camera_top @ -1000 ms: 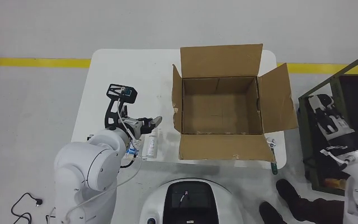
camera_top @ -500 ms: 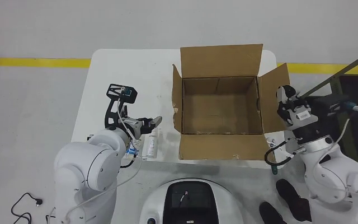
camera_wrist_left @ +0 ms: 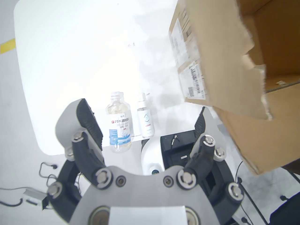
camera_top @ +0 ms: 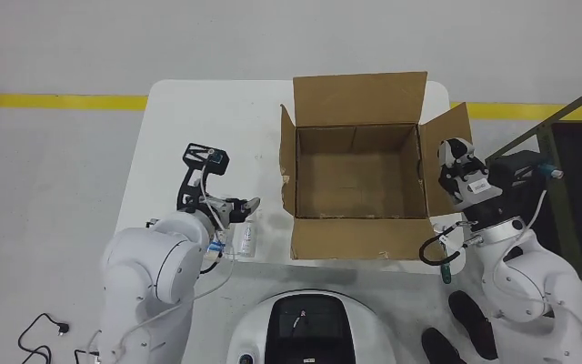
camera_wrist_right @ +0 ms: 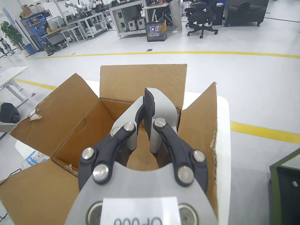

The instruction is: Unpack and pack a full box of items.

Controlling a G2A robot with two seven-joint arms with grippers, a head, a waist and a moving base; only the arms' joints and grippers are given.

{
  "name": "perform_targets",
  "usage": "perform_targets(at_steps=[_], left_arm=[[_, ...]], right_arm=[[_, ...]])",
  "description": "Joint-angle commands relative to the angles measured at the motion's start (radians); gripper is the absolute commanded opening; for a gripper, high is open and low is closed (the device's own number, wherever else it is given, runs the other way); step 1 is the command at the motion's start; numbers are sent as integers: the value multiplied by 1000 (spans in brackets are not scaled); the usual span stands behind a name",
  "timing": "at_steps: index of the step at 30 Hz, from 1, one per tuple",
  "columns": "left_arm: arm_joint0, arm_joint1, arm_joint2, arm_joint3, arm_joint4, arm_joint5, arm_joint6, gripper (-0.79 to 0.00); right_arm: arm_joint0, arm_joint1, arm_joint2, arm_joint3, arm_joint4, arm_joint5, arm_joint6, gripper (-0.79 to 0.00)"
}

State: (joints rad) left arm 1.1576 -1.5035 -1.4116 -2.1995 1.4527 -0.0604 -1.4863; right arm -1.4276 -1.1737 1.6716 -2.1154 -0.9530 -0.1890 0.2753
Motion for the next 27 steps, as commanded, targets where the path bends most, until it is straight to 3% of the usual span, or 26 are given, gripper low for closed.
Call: perform_targets(at_steps=[1,10,22,27], left_arm=[[-7,6,0,52,52,-30,-50,0],[12,16,1,251,161,-3,-50,0],[11,16,1,258,164,-1,-50,0],[3,17,-12,341,209,56,-50,0]], right_arm=[[0,0,0,0,0,0,0,-785],[0,0,0,0,0,0,0,-785],[0,0,0,0,0,0,0,-785],[0,0,0,0,0,0,0,-785]])
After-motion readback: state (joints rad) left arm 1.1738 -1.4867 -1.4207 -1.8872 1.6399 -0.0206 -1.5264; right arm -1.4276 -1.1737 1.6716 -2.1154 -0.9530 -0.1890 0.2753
